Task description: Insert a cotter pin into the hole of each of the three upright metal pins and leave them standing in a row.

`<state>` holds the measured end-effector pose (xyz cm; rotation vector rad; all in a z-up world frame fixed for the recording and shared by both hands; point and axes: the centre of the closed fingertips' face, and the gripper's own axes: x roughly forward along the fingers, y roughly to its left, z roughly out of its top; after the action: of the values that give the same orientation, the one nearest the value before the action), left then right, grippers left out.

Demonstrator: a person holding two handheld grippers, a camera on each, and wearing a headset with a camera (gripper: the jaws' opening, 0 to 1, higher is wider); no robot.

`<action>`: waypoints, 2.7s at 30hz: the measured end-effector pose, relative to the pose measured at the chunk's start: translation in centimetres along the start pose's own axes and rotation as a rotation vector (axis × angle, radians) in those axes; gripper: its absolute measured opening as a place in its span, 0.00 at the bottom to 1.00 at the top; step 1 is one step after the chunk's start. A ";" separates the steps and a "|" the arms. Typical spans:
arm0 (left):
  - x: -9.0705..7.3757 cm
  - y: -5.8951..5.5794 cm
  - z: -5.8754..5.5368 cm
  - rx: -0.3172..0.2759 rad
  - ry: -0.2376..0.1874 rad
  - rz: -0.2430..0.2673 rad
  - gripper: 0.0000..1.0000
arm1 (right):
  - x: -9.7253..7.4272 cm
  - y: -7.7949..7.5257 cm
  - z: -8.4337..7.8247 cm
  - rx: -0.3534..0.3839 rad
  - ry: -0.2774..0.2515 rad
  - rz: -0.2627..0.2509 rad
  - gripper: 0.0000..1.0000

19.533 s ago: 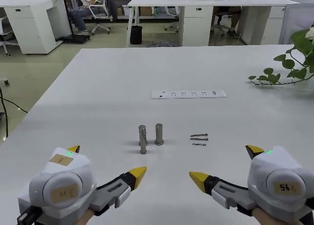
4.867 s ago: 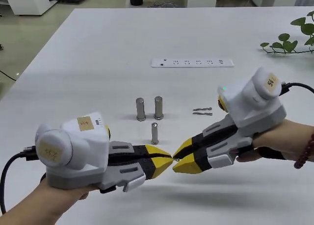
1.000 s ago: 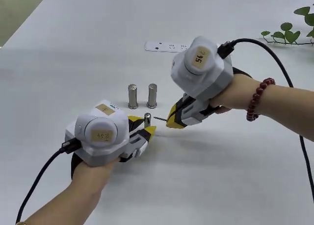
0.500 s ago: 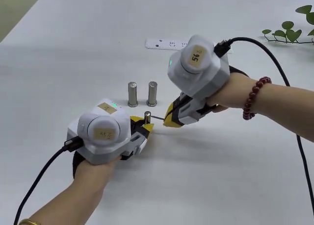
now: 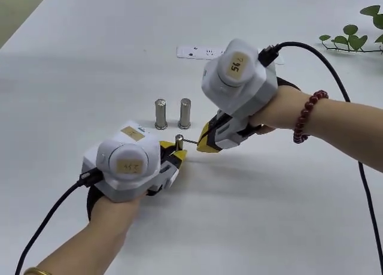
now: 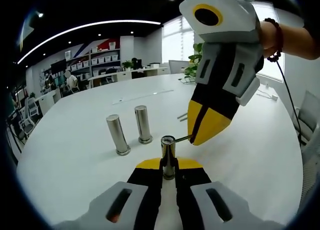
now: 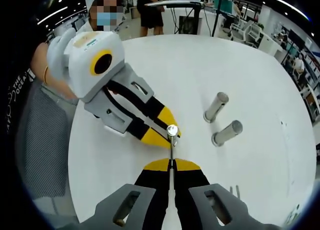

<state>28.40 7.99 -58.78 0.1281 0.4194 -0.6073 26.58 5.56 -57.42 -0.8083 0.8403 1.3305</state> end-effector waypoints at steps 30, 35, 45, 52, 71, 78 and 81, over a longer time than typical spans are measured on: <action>0.0 0.2 -0.1 -0.010 -0.011 0.009 0.05 | 0.3 -0.2 0.9 -0.055 -0.021 -0.017 0.00; -0.1 0.2 -0.1 -0.005 -0.010 0.006 0.05 | 0.3 -0.2 1.0 -0.068 -0.033 -0.021 0.00; -0.1 0.4 -0.1 -0.015 -0.010 0.011 0.05 | 0.4 -0.4 1.1 -0.111 -0.094 -0.041 0.00; -0.2 0.4 -0.1 -0.019 -0.013 0.015 0.05 | 0.4 -0.3 1.3 -0.095 -0.120 -0.029 0.00; 0.0 0.2 0.0 -0.022 -0.019 0.020 0.05 | 0.9 -0.7 2.5 -0.115 -0.131 -0.042 0.00; 0.0 0.2 0.0 -0.026 -0.020 0.028 0.05 | 0.5 -0.8 1.9 -0.092 -0.127 -0.052 0.08; 0.0 0.2 -0.1 -0.027 -0.021 0.031 0.05 | 0.1 -0.9 1.8 -0.084 -0.134 -0.062 0.07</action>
<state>28.52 8.18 -58.85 0.1024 0.4050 -0.5719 27.61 7.10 -56.64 -0.7952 0.6523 1.3567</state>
